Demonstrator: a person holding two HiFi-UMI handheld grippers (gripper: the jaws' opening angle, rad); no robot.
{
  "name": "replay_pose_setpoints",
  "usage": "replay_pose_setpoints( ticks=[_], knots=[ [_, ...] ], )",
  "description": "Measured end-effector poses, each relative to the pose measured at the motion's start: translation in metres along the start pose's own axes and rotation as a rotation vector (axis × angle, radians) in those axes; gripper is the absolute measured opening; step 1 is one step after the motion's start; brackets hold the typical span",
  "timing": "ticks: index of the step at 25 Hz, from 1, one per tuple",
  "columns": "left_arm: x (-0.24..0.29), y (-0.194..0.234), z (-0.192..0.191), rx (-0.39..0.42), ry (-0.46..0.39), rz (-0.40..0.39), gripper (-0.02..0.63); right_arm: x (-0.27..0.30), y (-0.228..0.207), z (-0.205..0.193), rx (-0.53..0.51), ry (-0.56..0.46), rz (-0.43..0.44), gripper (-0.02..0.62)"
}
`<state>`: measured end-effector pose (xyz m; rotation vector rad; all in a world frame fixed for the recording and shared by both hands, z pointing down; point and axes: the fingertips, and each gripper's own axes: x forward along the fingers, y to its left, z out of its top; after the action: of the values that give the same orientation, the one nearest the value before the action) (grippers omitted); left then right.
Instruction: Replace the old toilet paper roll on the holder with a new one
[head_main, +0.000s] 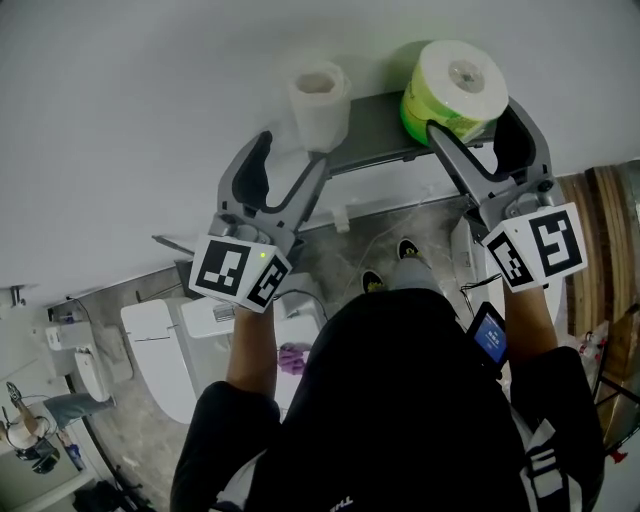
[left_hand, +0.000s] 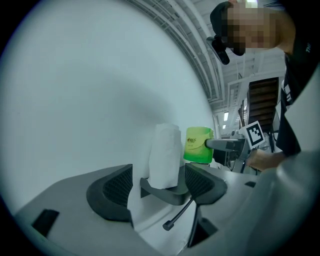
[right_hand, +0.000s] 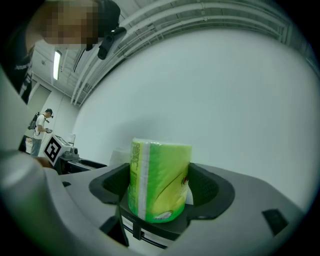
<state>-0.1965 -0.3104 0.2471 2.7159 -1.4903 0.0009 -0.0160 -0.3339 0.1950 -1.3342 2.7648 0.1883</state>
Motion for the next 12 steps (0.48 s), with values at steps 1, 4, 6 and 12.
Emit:
replay_pose_setpoints(
  ticks=[1,4,6,12],
  knots=[
    [-0.001,0.001,0.000,-0.001,0.000,0.005,0.319,-0.006,0.000,0.002,-0.003,-0.008,0.004,0.365],
    [-0.003,0.006,0.000,-0.004,-0.001,0.019,0.319,-0.022,0.004,0.009,-0.018,-0.023,0.031,0.365],
    [-0.006,0.008,0.001,-0.006,-0.003,0.027,0.319,-0.033,0.012,0.013,-0.031,-0.029,0.065,0.365],
    [-0.014,0.014,-0.003,-0.020,-0.009,0.057,0.321,-0.050,0.051,0.010,0.002,-0.035,0.211,0.365]
  ],
)
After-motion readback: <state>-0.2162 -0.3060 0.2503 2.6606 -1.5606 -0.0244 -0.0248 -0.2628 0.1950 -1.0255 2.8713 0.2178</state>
